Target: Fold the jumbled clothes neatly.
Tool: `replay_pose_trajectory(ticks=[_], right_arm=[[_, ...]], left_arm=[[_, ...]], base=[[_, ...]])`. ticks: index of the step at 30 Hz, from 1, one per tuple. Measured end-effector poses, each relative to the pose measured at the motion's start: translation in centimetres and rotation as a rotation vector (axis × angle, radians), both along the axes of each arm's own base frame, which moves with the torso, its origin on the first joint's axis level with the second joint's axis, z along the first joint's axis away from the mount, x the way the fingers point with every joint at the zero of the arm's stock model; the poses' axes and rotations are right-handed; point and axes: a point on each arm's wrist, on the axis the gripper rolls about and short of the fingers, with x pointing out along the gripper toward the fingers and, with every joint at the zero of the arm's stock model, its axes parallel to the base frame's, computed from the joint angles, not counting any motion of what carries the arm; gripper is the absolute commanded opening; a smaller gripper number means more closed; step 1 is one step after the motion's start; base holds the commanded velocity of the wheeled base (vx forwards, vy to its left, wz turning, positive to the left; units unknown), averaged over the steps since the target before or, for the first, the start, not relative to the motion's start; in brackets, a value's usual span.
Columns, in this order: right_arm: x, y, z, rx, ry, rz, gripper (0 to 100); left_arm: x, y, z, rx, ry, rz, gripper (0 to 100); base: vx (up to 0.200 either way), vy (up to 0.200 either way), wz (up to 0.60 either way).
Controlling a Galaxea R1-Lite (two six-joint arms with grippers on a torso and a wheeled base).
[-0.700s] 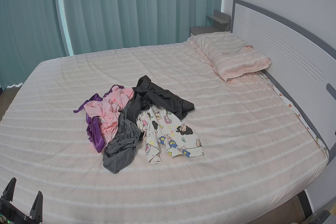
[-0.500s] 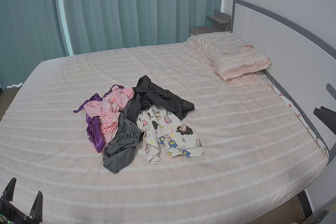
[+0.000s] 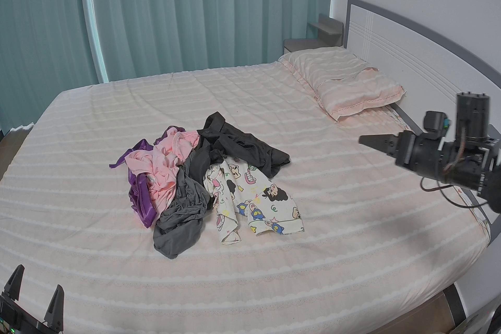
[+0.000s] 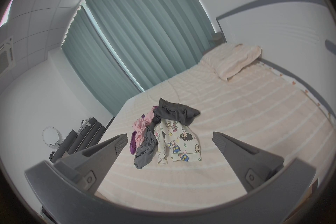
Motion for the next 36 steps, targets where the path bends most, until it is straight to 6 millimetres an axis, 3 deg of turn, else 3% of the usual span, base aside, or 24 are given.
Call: replay_pose_trajectory(ticks=[11, 16, 21, 36], right_arm=[[11.2, 7.0, -10.2, -0.005, 0.194, -0.011, 100], [14.6, 9.9, -14.9, -0.006, 0.251, -0.013, 100], [16.5, 12.0, -19.1, -0.005, 0.33, -0.025, 100], [20.1, 13.3, -23.8, -0.058, 0.389, -0.108, 100]], left_arm=[[0.0, 0.0, 0.0, 0.0, 0.0, 0.0, 100], [0.0, 0.0, 0.0, 0.0, 0.0, 0.0, 100], [0.0, 0.0, 0.0, 0.0, 0.0, 0.0, 100], [0.0, 0.0, 0.0, 0.0, 0.0, 0.0, 100]], base=[[0.0, 0.0, 0.0], [0.0, 0.0, 0.0], [0.0, 0.0, 0.0], [0.0, 0.0, 0.0]])
